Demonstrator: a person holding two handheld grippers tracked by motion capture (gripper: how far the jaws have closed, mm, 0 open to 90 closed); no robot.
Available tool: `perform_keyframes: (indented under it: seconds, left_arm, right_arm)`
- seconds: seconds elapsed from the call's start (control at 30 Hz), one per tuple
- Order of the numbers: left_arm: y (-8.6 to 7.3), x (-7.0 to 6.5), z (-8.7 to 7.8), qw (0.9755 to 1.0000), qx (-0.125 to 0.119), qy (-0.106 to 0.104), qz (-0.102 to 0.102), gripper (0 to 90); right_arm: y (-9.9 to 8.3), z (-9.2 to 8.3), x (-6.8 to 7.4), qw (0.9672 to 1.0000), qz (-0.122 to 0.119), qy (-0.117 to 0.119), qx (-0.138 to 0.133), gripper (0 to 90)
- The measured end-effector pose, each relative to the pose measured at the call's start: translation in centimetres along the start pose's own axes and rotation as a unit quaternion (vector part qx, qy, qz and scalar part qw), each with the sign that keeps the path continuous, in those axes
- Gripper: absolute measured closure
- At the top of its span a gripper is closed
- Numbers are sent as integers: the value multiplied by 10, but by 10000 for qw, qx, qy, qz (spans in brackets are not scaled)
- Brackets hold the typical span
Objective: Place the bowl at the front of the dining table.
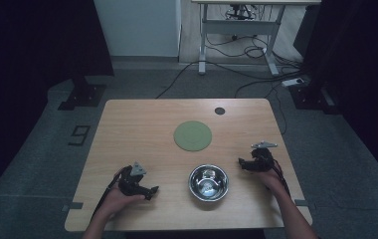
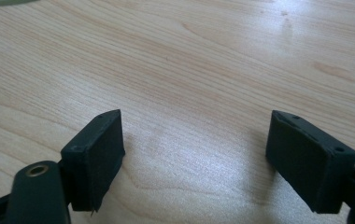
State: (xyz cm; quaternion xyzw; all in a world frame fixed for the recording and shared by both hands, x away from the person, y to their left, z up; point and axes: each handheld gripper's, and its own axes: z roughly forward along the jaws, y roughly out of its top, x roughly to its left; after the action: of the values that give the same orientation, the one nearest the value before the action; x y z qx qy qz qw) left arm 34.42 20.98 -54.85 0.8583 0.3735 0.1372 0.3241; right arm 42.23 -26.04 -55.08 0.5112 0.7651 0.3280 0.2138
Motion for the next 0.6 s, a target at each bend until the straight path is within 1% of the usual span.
perform_keyframes:
  seconds: [0.4,0.6]
  left_arm:
    - [0,0,0,10000,0,6,-2,0]
    - [0,0,0,10000,1,7,-2,0]
  right_arm:
    - [0,1,1,10000,28,-24,-14,178]
    - [2,1,1,10000,40,-23,67,176]
